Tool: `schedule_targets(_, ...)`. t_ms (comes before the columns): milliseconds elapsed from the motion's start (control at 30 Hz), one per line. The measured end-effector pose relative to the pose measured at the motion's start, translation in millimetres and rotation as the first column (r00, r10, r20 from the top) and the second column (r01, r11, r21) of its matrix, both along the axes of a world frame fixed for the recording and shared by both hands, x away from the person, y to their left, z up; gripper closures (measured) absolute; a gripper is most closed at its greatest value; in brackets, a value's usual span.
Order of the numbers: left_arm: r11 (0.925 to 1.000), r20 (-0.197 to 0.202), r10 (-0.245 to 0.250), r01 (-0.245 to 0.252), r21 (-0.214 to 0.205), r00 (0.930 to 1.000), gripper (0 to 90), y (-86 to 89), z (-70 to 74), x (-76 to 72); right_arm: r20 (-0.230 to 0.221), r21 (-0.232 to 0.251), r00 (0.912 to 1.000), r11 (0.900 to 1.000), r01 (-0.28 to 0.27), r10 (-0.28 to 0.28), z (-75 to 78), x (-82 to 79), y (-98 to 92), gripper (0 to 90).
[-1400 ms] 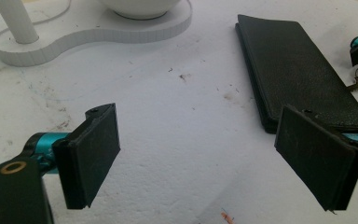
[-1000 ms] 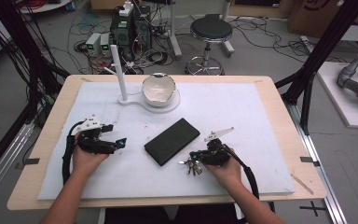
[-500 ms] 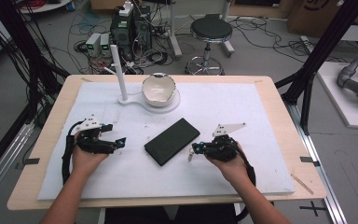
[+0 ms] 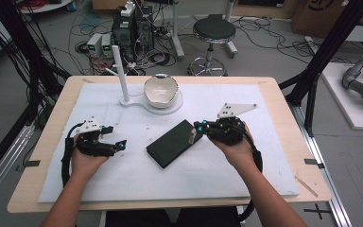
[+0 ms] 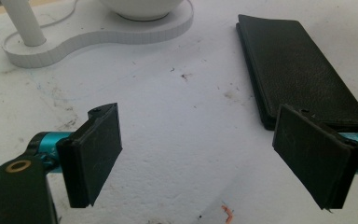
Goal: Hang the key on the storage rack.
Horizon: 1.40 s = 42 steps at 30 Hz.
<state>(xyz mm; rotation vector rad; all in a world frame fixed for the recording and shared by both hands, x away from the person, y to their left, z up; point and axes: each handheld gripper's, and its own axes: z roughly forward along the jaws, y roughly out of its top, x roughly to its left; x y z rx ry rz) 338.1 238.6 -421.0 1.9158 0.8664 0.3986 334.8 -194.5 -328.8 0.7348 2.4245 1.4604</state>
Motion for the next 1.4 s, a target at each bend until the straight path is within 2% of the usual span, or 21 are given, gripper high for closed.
schedule_targets(67,1.0,0.004,0.002,-0.002,0.006,1.0,15.3,0.9,0.8,-0.6,0.02,-0.009,0.9998,1.0,0.001,-0.001,13.7,5.8,5.2,90.0)
schedule_targets(100,1.0,0.004,0.006,-0.006,0.002,1.0,15.2,1.4,1.1,-1.1,0.03,-0.018,0.9996,0.9998,0.0,0.001,26.4,13.9,11.8,90.0)
schedule_targets(133,0.9999,0.009,0.008,-0.008,0.007,0.9999,15.2,2.7,1.8,-1.2,0.03,-0.018,0.9996,0.9998,0.0,0.001,26.4,13.9,11.8,90.0)
schedule_targets(167,0.9999,0.011,0.011,-0.011,0.005,0.9999,15.2,4.0,2.5,-1.5,0.036,-0.029,0.9994,0.9996,-0.002,0.003,37.7,22.9,19.7,90.0)
schedule_targets(267,0.9997,0.012,0.026,-0.026,-0.001,0.9996,15.1,7.6,4.5,-2.4,0.04,-0.035,0.9992,0.9994,-0.003,0.005,46.8,32.5,28.8,90.0)
schedule_targets(333,0.9994,0.011,0.033,-0.032,-0.01,0.9994,14.5,10.0,5.4,-2.8,0.041,-0.048,0.9991,0.9988,-0.008,0.01,55.1,41.6,39.3,90.0)
schedule_targets(367,0.9993,0.011,0.035,-0.035,-0.01,0.9993,13.6,11.2,5.8,-3.1,0.045,-0.066,0.9988,0.9976,-0.017,0.02,62.8,50.6,51.2,90.0)
schedule_targets(400,0.9993,0.015,0.038,-0.038,-0.008,0.9992,13.6,12.2,6.0,-3.3,0.045,-0.066,0.9988,0.9976,-0.017,0.02,62.8,50.6,51.2,90.0)
schedule_targets(500,0.9989,0.013,0.044,-0.044,-0.013,0.9989,13.0,15.3,5.9,-3.4,0.051,-0.085,0.9977,0.9956,-0.041,0.045,73.3,64.1,71.3,90.0)
schedule_targets(533,0.9987,0.011,0.047,-0.047,-0.018,0.9988,13.0,15.7,5.8,-3.5,0.062,-0.104,0.9963,0.9932,-0.053,0.06,79.9,73.5,85.0,90.0)
schedule_targets(567,0.9987,0.012,0.049,-0.049,-0.017,0.9987,13.0,16.6,5.8,-3.4,0.062,-0.104,0.9963,0.9932,-0.053,0.06,79.9,73.5,85.0,90.0)
schedule_targets(633,0.9985,0.01,0.051,-0.051,-0.023,0.9987,13.0,17.3,5.5,-3.2,0.066,-0.122,0.9955,0.9907,-0.06,0.068,86.3,82.9,98.9,90.0)
schedule_targets(767,0.9982,0.01,0.052,-0.051,-0.03,0.9986,13.0,18.3,5.6,-2.8,0.057,-0.115,0.9947,0.9902,-0.078,0.085,97.5,104.2,123.0,90.0)
schedule_targets(800,0.9983,0.011,0.051,-0.051,-0.031,0.9986,13.0,18.8,5.6,-2.6,0.062,-0.112,0.9943,0.9905,-0.08,0.087,102.7,113.6,135.7,90.0)
schedule_targets(833,0.9984,0.011,0.048,-0.048,-0.03,0.9988,13.0,19.4,5.6,-2.1,0.062,-0.112,0.9943,0.9905,-0.08,0.087,102.7,113.6,135.7,90.0)
schedule_targets(867,0.998,0.009,0.051,-0.051,-0.037,0.9987,13.0,19.5,5.3,-1.8,0.056,-0.105,0.994,0.9906,-0.088,0.094,108.5,123.3,151.0,90.0)
schedule_targets(933,0.9979,0.007,0.051,-0.05,-0.041,0.9987,13.0,20.0,5.1,-1.4,0.054,-0.108,0.9937,0.99,-0.091,0.098,110.5,126.4,156.0,90.0)
schedule_targets(1100,0.9973,0.005,0.055,-0.055,-0.05,0.9985,13.0,22.0,5.0,-1.3,0.05,-0.115,0.9927,0.988,-0.103,0.109,118.4,150.7,193.2,90.0)
schedule_targets(1133,0.9973,0.006,0.056,-0.056,-0.047,0.9984,13.0,22.6,5.0,-1.2,0.05,-0.115,0.9927,0.988,-0.103,0.109,118.4,150.7,193.2,90.0)
schedule_targets(1200,0.9974,0.004,0.055,-0.055,-0.047,0.9985,13.0,23.6,5.0,-1.3,0.023,-0.109,0.993,0.9877,-0.113,0.116,114.5,161.4,206.7,90.0)
schedule_targets(1400,0.998,0.004,0.051,-0.051,-0.038,0.9987,13.0,24.5,4.8,-1.4,0.0,-0.12,0.9898,0.9827,-0.141,0.142,103.5,175.3,231.5,90.0)
